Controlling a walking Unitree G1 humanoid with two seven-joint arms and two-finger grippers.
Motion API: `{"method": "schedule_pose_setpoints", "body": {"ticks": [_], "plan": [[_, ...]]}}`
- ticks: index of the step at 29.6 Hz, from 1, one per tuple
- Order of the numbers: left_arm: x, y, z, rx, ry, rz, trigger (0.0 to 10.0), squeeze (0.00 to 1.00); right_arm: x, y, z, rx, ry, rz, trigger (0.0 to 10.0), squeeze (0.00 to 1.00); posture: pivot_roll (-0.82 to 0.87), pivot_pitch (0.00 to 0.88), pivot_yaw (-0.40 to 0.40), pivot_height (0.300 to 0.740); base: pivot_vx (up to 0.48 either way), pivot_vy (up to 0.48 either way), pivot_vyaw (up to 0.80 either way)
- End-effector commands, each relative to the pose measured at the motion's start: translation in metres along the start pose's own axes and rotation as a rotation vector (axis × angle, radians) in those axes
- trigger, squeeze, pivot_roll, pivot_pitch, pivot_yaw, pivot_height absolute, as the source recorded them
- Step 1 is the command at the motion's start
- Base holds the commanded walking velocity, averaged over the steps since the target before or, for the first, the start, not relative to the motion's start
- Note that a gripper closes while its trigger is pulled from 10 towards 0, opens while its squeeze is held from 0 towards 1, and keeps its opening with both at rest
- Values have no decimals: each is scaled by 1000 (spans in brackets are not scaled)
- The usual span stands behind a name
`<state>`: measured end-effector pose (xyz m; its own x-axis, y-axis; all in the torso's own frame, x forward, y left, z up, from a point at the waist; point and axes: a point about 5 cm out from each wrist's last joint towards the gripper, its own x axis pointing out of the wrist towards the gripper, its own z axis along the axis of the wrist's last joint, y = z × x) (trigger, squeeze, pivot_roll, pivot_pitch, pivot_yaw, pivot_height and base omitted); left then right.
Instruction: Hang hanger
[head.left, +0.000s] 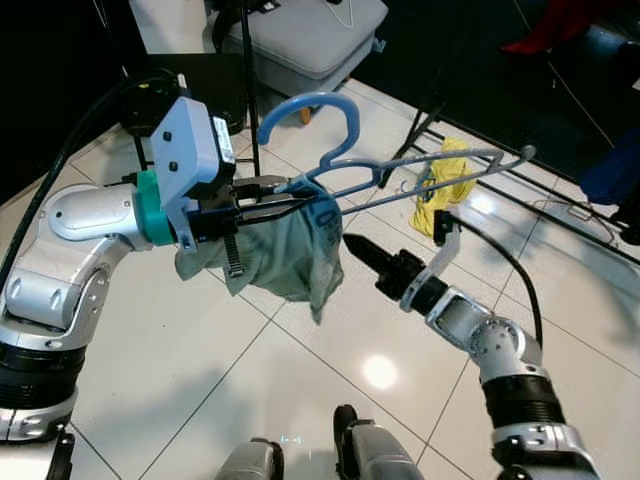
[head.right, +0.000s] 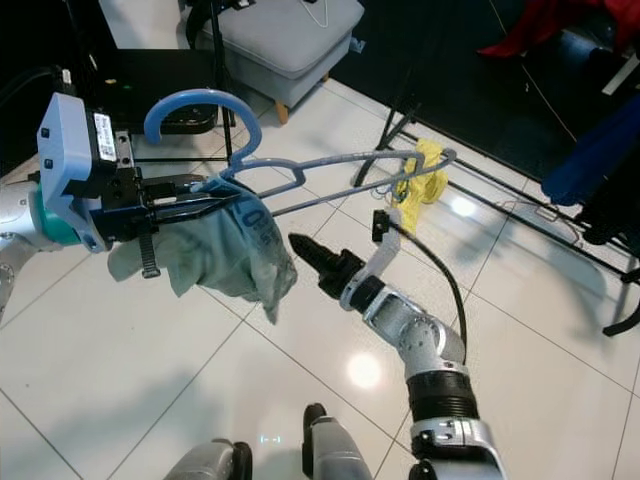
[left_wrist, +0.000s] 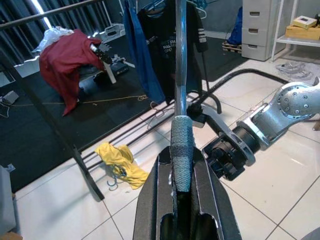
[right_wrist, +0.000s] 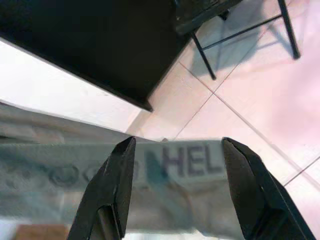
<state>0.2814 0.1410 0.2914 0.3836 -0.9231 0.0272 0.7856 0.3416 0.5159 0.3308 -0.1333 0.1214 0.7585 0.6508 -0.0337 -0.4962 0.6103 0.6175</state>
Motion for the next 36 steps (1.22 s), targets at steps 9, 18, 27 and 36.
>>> {"method": "schedule_pose_setpoints", "body": {"ticks": [9, 18, 27, 36], "plan": [[-1, -13, 15, 23, -28, -147, 10000, 0, 0, 6, 27, -101, -33, 128, 10000, 0, 55, 142, 40, 740, 0, 0, 0], [3, -25, 20, 17, -50, -245, 10000, 0, -11, 31, 43, -164, -15, 362, 10000, 0, 44, 145, 50, 740, 0, 0, 0], [12, -22, 31, 34, -95, -264, 10000, 0, -5, 49, 5, -54, 108, 523, 10000, 0, 46, 150, 62, 740, 0, 0, 0], [11, -13, 31, 22, -95, -202, 10000, 0, -16, 52, 1, 56, 7, 533, 10000, 0, 38, 140, 72, 740, 0, 0, 0]]}}
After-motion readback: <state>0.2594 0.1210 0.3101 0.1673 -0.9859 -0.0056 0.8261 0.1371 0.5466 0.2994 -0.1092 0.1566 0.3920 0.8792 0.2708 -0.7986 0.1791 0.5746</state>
